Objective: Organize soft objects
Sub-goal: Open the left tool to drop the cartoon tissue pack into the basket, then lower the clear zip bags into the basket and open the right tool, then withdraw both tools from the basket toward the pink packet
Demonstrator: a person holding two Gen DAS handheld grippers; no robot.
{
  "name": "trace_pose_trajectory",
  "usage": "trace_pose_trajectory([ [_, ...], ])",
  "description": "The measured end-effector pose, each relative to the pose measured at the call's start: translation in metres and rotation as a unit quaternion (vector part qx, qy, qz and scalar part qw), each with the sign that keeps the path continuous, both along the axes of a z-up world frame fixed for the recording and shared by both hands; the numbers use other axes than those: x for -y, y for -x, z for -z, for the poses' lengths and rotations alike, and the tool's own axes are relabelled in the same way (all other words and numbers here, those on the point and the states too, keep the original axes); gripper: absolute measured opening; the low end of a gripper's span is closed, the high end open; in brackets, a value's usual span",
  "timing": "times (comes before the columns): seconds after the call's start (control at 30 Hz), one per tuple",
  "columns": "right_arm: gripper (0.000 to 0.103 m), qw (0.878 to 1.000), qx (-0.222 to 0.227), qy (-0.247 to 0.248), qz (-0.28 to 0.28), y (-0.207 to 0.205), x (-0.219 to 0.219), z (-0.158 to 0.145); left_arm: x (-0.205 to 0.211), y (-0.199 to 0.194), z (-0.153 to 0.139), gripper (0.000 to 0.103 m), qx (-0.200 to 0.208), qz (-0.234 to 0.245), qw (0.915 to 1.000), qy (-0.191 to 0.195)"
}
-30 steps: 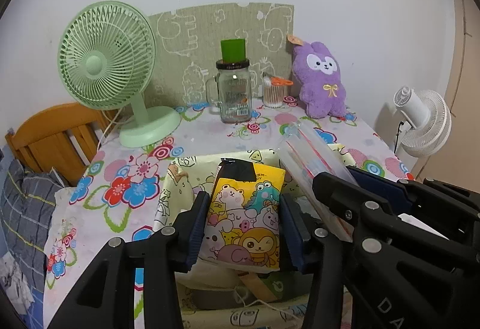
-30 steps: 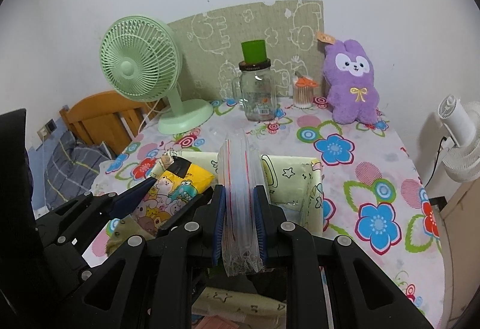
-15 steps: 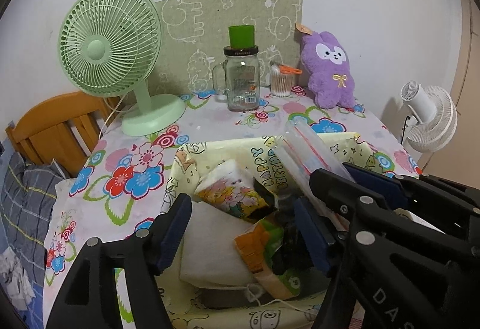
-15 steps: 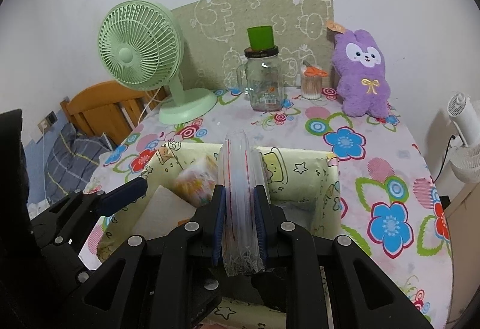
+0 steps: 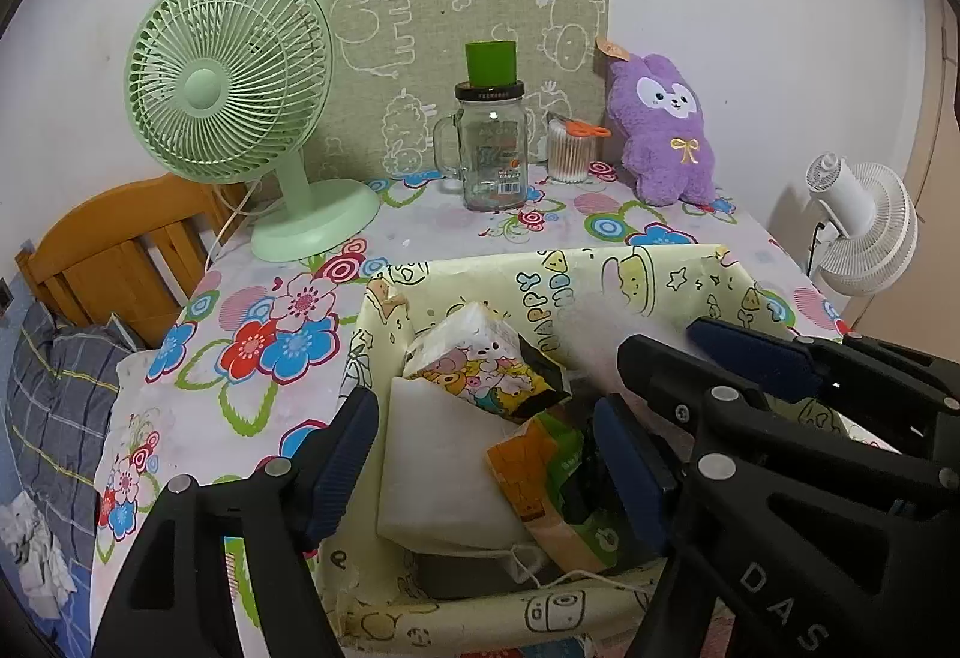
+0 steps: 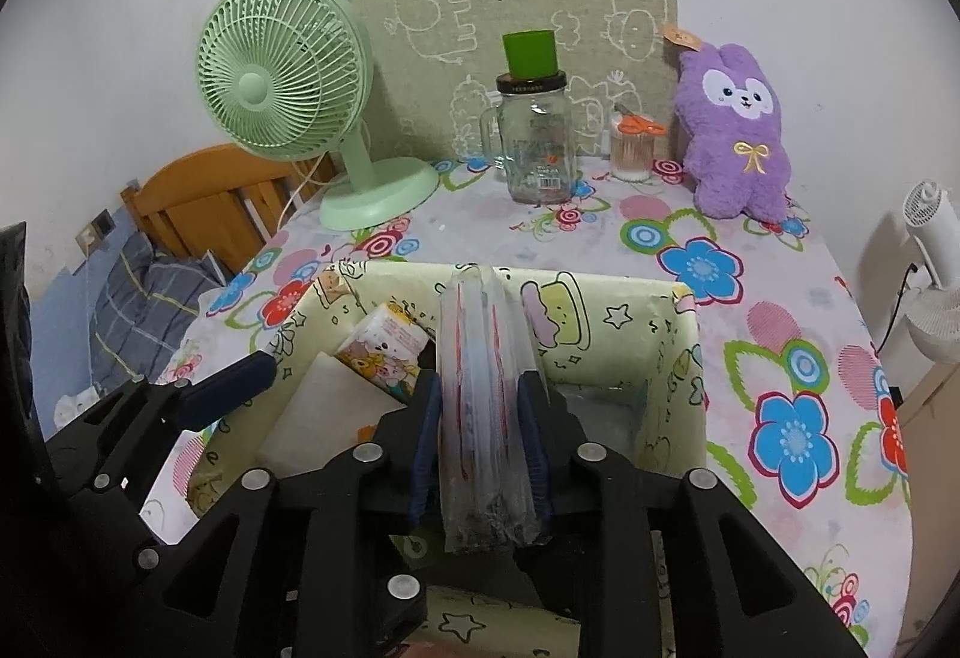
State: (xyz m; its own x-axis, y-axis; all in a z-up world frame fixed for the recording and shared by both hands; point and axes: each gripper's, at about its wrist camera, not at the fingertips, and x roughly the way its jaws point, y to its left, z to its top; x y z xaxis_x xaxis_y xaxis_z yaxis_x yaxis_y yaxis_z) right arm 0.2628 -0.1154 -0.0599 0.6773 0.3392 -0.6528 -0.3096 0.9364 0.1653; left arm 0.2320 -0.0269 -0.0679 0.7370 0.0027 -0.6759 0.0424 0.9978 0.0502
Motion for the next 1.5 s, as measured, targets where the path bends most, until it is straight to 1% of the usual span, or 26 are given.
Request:
trace_pose_trajectory([
  [0.23,0.044,1.000,0.007,0.011,0.009,0.010,0.006,-0.005,0.001,0.010,-0.003,0.079,0.005,0.000,1.0000,0.002],
  [0.3,0.048,1.000,0.009,0.011,0.012,0.012,0.008,-0.006,0.002,0.014,-0.006,0.079,0.010,-0.001,0.9999,0.004],
  [0.53,0.050,0.999,0.022,0.016,0.023,0.026,0.012,-0.015,0.004,0.024,-0.013,0.081,0.017,-0.001,0.9998,0.008],
  [0.7,0.057,0.999,0.030,0.017,0.032,0.036,0.017,-0.020,0.004,0.033,-0.018,0.086,0.024,-0.005,0.9997,0.009],
  [0.83,0.058,0.999,0.036,0.017,0.031,0.045,0.019,-0.026,0.003,0.039,-0.022,0.088,0.025,-0.010,0.9996,0.009],
  [0.87,0.061,0.999,0.038,0.017,0.030,0.047,0.019,-0.027,0.004,0.040,-0.023,0.090,0.026,-0.010,0.9996,0.008],
  [0.9,0.070,0.999,0.040,0.016,0.026,0.050,0.019,-0.028,0.004,0.042,-0.024,0.091,0.026,-0.008,0.9996,0.008],
  [0.97,0.076,0.999,0.048,0.013,0.020,0.058,0.019,-0.031,0.006,0.048,-0.026,0.092,0.031,-0.004,0.9995,0.006],
  [1.07,0.077,0.998,0.056,0.019,0.017,0.066,0.016,-0.035,0.009,0.056,-0.028,0.093,0.036,0.000,0.9993,0.000],
  [1.23,0.077,0.998,0.060,0.015,0.018,0.078,0.020,-0.039,0.012,0.066,-0.033,0.095,0.043,0.004,0.9991,0.003],
  [1.37,0.078,0.998,0.066,0.012,0.017,0.088,0.023,-0.043,0.015,0.076,-0.037,0.101,0.052,0.008,0.9986,0.000],
  [1.43,0.079,0.997,0.070,0.009,0.016,0.094,0.025,-0.045,0.016,0.082,-0.040,0.101,0.057,0.010,0.9983,0.000],
  [1.5,0.083,0.997,0.074,0.005,0.015,0.100,0.027,-0.047,0.018,0.086,-0.042,0.102,0.060,0.012,0.9981,0.000],
])
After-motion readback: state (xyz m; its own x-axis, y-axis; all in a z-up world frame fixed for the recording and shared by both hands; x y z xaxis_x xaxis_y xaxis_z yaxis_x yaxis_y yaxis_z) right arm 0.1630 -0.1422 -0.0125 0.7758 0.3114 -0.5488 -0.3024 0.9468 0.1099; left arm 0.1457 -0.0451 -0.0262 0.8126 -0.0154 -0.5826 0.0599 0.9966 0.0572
